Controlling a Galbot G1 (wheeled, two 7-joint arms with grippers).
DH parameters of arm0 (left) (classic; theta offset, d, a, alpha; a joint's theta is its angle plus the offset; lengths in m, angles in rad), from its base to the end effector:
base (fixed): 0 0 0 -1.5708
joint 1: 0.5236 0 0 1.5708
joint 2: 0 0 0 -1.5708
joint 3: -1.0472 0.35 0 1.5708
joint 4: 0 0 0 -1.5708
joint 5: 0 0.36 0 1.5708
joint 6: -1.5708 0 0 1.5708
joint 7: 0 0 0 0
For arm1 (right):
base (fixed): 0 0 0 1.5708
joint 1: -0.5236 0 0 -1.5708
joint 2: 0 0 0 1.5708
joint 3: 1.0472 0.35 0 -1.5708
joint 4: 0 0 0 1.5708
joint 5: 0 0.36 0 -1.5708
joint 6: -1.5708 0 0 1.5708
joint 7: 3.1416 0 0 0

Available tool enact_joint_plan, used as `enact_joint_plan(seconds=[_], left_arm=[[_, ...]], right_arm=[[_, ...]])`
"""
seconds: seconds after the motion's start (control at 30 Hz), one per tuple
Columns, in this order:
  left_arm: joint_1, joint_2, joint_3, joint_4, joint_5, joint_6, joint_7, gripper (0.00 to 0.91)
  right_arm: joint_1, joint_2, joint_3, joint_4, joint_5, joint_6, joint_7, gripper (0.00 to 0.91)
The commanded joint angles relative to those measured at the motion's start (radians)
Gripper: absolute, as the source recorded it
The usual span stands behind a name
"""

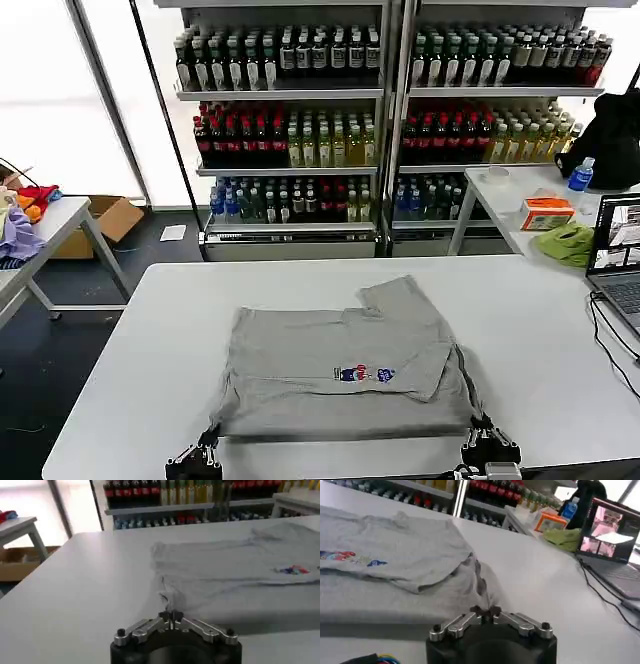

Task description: Fold and organize the clothes.

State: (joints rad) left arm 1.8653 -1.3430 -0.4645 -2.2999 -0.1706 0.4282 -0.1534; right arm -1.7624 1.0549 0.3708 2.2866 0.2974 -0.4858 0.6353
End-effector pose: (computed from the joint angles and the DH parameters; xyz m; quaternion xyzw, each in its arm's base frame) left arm 0.1023 0.0094 -0.2714 -0.0251 -0.9637 -0.0173 0.2652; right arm 0.1244 -0.0202 -0.2662 -0.0911 -0.9528 0.1378 0.2545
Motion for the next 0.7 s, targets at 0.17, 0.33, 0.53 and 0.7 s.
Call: enact_joint_plan(seconds=[0.17,0.33,0.53,0.7], left_arm=[[-0.059,-0.009,-0.046,-0.164,-0.188,0.023,0.016,0.907],[-0.144,0.021,-0.132,-0.171,-0.213,0.022,0.024,0.907],[-0.303,0.143,-0.157,-0.066,-0.229,0.013,0.126,0.907],[-0.503,0.276,-0.11,0.105,-0.286,0.016,0.172,0.907]], right_arm=[[0.008,0.038,0.097,0.079,0.029,0.054,0.005,0.907],[0.131,0.076,0.2,0.061,0.097,0.071,-0.02,0.907],[0.424,0.04,0.248,-0.093,0.15,0.075,-0.2,0.907],[0.63,-0.052,0.173,-0.265,0.13,0.013,-0.383,0.907]])
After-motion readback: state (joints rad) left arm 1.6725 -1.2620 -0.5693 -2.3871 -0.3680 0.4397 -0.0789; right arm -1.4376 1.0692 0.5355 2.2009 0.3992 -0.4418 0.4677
